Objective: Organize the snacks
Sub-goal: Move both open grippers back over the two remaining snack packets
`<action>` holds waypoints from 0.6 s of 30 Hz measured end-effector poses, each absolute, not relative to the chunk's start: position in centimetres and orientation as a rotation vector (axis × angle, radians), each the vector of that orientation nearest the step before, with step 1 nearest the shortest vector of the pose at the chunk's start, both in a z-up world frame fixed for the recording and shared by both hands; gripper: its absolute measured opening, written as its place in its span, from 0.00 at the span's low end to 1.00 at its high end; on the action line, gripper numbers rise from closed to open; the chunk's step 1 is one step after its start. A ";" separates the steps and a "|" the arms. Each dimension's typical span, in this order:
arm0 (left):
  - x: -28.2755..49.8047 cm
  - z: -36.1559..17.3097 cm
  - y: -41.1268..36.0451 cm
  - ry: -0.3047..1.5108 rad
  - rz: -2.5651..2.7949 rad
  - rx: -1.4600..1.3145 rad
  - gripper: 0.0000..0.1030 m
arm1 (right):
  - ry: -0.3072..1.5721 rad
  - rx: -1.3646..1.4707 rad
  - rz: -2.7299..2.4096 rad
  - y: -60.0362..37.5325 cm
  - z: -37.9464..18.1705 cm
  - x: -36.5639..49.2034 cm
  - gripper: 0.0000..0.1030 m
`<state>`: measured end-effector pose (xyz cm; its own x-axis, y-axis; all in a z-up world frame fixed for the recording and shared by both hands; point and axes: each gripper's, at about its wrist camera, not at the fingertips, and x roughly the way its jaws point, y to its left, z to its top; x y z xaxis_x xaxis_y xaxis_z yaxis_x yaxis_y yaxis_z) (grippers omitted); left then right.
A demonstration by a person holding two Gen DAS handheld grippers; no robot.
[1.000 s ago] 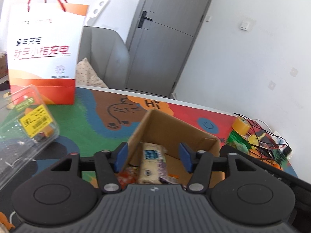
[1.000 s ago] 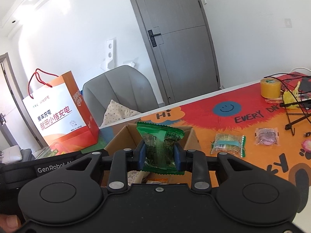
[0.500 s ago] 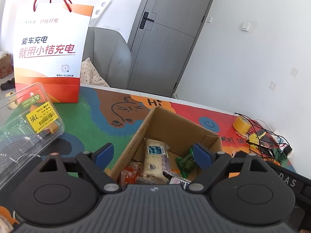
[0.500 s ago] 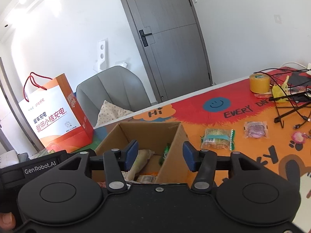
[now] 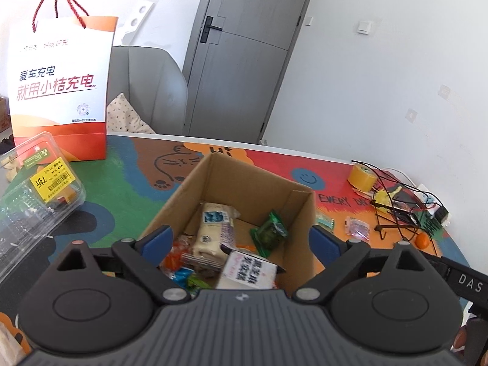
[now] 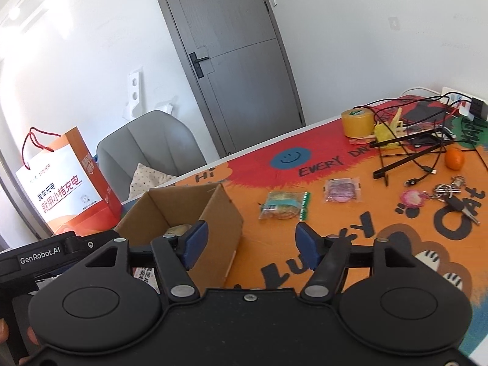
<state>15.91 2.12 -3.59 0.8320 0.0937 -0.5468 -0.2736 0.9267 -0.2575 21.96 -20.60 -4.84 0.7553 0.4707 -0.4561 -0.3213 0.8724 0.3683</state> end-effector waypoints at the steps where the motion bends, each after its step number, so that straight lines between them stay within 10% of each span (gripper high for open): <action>1: 15.9 -3.5 1.8 0.558 0.195 -0.333 0.93 | 0.565 0.276 0.435 -21.0 -4.8 21.8 0.66; 18: 15.7 -2.9 -4.1 0.620 0.118 -0.220 0.97 | 0.556 0.299 0.419 -25.8 -5.0 21.0 0.91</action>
